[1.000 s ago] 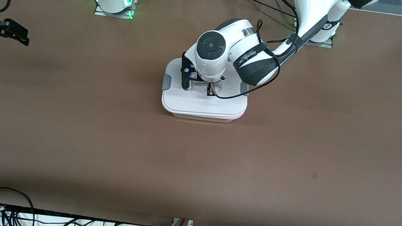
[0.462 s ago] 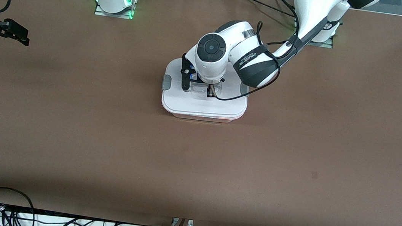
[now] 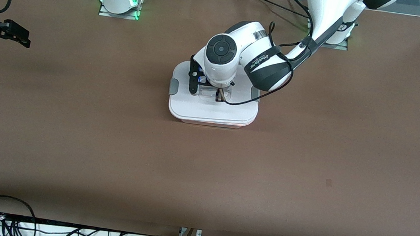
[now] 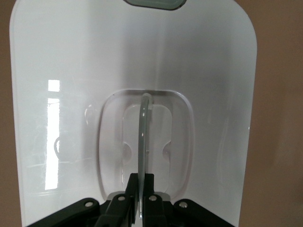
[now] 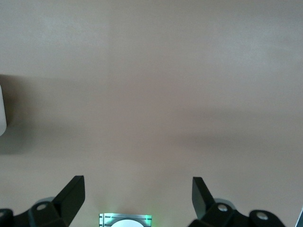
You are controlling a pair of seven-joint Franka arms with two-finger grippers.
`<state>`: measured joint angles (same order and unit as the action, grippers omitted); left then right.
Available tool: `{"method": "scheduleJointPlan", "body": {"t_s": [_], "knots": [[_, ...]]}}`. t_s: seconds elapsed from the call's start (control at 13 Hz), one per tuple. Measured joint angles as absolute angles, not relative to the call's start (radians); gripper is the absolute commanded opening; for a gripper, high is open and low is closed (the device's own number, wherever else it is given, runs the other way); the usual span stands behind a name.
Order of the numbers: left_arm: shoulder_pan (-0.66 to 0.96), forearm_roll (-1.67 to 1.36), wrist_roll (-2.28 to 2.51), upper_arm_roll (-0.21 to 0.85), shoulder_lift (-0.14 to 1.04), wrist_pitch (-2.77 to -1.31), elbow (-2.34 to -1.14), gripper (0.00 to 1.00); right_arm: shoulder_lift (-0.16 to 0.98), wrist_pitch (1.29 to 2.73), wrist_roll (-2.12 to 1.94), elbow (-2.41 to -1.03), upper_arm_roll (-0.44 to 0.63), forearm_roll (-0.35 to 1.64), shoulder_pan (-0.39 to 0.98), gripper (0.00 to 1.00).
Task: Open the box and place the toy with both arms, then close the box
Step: 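Press the lid down onto the box with the left gripper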
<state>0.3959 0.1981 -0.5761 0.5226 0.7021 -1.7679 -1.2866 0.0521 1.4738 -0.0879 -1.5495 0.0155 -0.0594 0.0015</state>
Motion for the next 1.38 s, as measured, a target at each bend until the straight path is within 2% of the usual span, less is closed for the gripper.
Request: {"method": "scheduleJointPlan", "body": {"t_s": [1.38], "knots": [[0.412, 0.198, -0.635, 0.515, 0.704, -1.768, -1.272, 0.0, 0.052, 1.474, -0.088, -1.549, 0.015, -0.059, 0.001, 1.0]]}}
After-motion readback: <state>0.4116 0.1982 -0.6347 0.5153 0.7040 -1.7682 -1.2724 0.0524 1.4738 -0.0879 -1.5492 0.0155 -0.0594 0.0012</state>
